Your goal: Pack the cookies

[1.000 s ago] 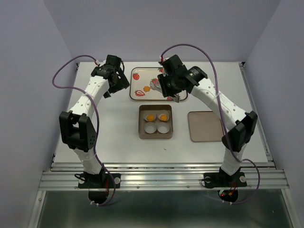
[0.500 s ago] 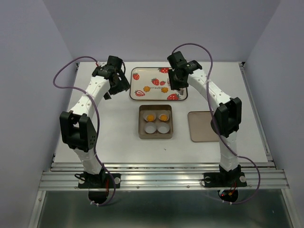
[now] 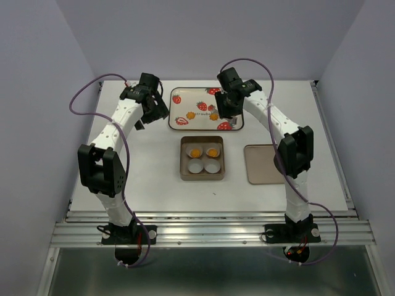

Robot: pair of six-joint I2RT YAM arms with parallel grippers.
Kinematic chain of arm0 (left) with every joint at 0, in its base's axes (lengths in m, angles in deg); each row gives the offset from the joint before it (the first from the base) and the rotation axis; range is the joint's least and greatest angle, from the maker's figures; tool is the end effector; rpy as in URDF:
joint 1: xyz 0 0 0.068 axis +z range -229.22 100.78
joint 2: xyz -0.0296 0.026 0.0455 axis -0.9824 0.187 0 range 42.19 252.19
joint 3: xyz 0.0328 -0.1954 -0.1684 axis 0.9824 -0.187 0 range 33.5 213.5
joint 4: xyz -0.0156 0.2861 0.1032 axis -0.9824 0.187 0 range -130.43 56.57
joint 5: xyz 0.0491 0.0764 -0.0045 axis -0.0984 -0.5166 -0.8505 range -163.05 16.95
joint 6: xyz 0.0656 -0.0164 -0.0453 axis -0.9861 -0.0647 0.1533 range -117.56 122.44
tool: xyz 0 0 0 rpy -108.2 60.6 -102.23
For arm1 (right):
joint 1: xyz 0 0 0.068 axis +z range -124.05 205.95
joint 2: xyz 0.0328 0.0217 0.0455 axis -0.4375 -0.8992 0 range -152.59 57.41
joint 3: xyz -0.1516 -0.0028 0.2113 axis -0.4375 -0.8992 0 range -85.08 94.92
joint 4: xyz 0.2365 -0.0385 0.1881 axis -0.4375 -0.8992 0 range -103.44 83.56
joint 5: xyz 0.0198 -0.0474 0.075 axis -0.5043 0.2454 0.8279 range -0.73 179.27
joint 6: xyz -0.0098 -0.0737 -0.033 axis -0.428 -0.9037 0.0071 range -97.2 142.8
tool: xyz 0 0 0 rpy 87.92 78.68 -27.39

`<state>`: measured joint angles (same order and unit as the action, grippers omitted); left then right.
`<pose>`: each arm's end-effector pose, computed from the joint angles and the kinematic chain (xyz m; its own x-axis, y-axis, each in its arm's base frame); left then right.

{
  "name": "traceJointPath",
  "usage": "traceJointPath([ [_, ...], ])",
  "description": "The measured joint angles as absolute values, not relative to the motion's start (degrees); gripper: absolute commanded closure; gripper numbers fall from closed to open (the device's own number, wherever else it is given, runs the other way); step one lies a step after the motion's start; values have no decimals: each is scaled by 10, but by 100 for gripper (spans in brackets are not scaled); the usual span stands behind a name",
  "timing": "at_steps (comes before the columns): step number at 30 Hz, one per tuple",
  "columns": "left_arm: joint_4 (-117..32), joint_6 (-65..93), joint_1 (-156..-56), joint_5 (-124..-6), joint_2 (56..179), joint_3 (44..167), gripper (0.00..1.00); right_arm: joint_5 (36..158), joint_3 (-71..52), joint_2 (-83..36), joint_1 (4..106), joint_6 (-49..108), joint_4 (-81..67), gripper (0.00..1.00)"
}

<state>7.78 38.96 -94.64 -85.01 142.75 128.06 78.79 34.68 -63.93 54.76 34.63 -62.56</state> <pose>0.4327 -0.1041 0.2732 -0.7136 -0.4070 -0.5702 -0.3501 0.9122 -0.2130 0.4612 0.2389 0.2585 -0.8045 -0.2125 -0.5546 -0.2286 0.9727 -0.0411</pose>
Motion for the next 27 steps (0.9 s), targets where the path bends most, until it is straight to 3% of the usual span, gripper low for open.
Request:
traceJointPath([
  [27, 78, 389, -946, -853, 1427, 1276, 1, 776, 321, -650, 579, 304, -621, 45],
])
